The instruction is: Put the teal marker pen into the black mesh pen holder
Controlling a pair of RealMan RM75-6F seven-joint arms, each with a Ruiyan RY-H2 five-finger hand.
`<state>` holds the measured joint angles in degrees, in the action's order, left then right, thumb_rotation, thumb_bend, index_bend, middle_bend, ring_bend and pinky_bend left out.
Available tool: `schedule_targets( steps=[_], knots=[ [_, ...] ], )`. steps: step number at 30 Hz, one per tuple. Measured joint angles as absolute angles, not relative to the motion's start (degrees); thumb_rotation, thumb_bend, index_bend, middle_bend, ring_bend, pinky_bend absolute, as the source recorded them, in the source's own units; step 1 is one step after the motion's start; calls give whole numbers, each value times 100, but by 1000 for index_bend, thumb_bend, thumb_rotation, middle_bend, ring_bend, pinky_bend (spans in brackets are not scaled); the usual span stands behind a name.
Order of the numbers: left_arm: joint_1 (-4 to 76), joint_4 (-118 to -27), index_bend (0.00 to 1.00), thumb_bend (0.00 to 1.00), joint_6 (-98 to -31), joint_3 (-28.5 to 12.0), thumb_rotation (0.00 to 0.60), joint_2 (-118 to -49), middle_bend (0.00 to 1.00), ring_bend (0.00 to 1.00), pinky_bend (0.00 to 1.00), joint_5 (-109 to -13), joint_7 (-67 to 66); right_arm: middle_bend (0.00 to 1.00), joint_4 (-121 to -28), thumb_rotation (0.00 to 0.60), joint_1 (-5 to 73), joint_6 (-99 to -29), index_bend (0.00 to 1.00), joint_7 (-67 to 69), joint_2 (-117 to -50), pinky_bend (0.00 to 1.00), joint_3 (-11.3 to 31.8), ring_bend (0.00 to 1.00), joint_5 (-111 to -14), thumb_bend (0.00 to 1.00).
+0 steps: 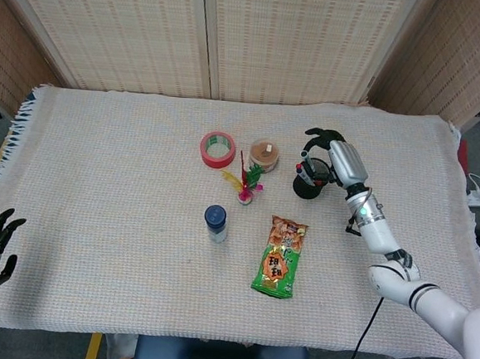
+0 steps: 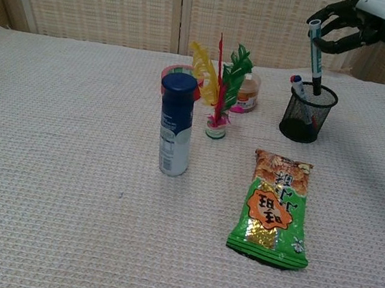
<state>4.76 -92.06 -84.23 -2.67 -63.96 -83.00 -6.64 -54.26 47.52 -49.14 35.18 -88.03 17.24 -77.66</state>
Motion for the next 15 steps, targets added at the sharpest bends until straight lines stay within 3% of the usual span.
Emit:
schedule_targets(
  steps=[6,9,15],
  knots=[
    [484,-9189,188,418,-8381,-271,600,-6398,50,0,100,-8263,-657,190,-5257,600,4811,-4884,262,3377,-8864,21,1568,157,-7861,110],
    [495,-9188,189,419,-8352,-260,600,-6403,50,0,100,-8267,-669,174,-5355,600,4789,-4930,205,3249,-8799,9,1569,150,-7816,56],
    [500,-9187,188,419,-8350,-260,600,-6414,51,0,100,-8263,-690,173,-5664,600,4698,-5053,188,3113,-8620,4,1587,150,-7733,49]
  ],
)
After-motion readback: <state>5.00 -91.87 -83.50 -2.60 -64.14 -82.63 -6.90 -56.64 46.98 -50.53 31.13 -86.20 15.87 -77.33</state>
